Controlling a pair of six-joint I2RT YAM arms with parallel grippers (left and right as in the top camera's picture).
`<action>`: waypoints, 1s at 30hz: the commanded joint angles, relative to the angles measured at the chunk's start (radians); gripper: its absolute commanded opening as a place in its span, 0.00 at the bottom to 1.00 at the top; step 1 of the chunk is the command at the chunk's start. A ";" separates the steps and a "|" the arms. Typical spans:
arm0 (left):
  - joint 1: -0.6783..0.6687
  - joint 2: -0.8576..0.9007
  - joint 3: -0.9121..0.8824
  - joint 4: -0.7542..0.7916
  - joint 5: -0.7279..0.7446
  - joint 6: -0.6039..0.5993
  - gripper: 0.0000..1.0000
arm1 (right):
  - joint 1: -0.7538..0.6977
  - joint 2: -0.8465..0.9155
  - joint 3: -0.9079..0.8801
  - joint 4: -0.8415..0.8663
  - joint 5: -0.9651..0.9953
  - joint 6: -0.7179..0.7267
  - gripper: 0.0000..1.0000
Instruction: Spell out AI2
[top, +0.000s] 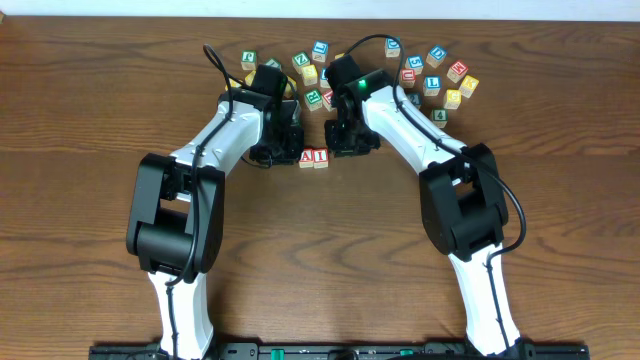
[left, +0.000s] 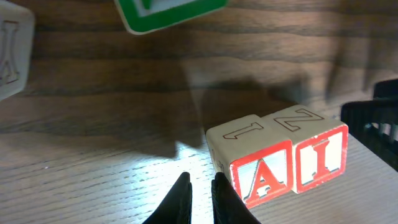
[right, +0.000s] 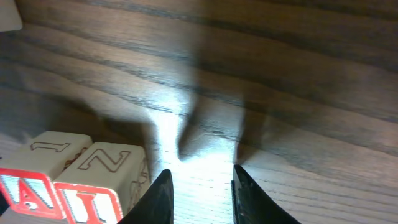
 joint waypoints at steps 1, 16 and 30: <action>-0.004 0.010 -0.005 -0.003 0.048 0.038 0.13 | 0.023 -0.003 -0.013 0.008 -0.017 0.026 0.24; -0.034 0.010 -0.005 -0.007 0.066 0.087 0.13 | 0.020 -0.003 -0.013 -0.027 -0.013 0.026 0.20; -0.043 0.010 -0.005 -0.005 0.052 0.121 0.13 | 0.024 -0.003 -0.013 -0.040 -0.014 0.045 0.18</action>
